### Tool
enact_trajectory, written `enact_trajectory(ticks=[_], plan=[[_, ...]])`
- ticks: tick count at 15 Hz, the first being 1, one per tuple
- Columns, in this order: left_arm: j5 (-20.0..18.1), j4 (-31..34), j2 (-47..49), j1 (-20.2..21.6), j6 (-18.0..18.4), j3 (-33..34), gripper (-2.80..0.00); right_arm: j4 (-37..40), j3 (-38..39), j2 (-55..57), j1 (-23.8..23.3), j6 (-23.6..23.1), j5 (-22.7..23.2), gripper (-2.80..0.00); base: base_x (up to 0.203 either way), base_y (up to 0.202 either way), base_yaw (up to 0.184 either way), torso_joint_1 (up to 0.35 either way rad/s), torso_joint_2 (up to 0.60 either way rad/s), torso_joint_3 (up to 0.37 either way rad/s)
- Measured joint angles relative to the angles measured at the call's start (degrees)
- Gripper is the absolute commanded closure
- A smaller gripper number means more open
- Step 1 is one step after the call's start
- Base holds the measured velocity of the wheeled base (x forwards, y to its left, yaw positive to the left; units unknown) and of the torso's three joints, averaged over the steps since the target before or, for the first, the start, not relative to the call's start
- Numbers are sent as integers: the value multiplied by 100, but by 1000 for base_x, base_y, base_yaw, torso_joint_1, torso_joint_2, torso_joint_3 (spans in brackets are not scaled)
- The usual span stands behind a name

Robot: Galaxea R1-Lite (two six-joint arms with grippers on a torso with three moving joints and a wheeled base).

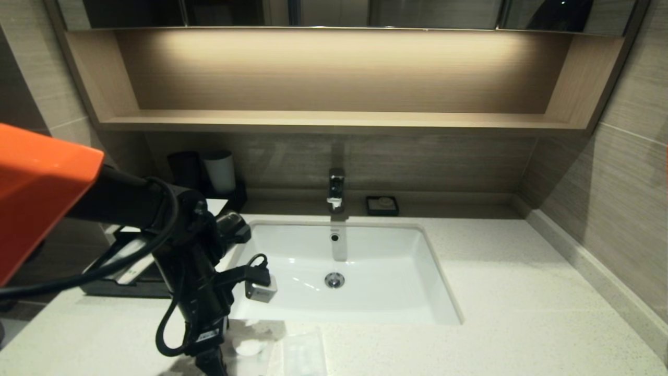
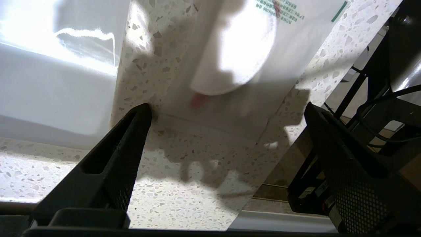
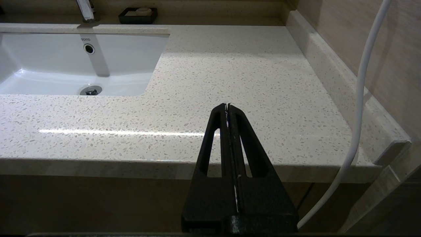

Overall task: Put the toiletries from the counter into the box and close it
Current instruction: Pick up the bathroom toiletry

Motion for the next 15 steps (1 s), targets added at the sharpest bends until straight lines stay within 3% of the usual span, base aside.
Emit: enact_trajectory(ticks=[6, 7, 10, 15], plan=[[1, 2, -11, -1, -9, 6, -280, 0, 0, 0, 0, -3, 0, 0, 0, 0, 0, 0, 0, 0], [11, 2, -17, -1, -11, 6, 0, 0, 0, 0, 0, 0, 0, 0, 0, 0, 0, 0, 0, 0], [211, 2, -34, 2, -9, 6, 0, 0, 0, 0, 0, 0, 0, 0, 0, 0, 0, 0, 0, 0], [226, 24, -108, 0, -13, 4, 0, 2, 0, 0, 0, -5, 0, 0, 0, 0, 0, 0, 0, 0]])
